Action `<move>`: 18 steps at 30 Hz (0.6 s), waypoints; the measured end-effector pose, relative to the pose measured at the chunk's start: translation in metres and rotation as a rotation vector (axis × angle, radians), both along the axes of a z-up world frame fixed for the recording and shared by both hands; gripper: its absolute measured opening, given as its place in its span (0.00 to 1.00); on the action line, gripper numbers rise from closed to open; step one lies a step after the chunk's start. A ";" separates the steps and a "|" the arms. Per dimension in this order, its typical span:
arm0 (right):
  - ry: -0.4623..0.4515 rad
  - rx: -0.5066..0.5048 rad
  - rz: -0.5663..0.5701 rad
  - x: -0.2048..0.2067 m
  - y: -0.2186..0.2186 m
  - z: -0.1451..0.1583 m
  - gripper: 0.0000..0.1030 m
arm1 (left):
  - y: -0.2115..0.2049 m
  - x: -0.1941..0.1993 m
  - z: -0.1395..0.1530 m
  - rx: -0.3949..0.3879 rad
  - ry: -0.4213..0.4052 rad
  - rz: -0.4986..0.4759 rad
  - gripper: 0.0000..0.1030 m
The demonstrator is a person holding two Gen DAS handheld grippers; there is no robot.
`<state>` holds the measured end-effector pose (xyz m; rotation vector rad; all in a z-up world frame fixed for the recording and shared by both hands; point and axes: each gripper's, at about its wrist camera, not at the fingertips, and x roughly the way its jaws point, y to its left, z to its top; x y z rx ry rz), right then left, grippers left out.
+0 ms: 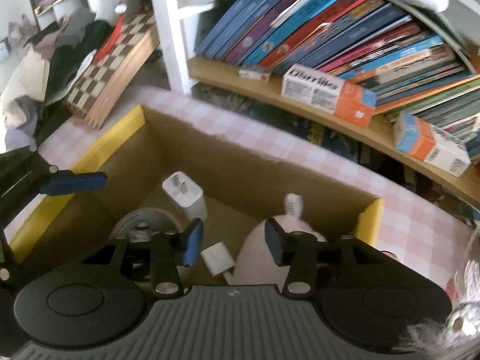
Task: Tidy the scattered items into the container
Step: 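Open both tools to release the car and plug into the box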
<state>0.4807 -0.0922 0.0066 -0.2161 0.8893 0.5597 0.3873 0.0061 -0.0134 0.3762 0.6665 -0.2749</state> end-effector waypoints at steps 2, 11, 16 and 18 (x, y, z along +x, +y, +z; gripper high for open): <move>-0.011 0.008 -0.012 -0.004 -0.006 0.005 0.47 | 0.000 -0.003 0.005 -0.004 -0.013 -0.005 0.79; -0.083 0.067 -0.041 -0.034 -0.020 0.038 0.50 | 0.003 -0.026 0.044 -0.034 -0.128 -0.014 0.85; -0.134 0.113 -0.029 -0.059 -0.019 0.061 0.53 | 0.008 -0.048 0.072 -0.068 -0.205 -0.007 0.87; -0.151 0.128 -0.025 -0.070 -0.019 0.068 0.55 | 0.010 -0.058 0.081 -0.081 -0.229 -0.005 0.88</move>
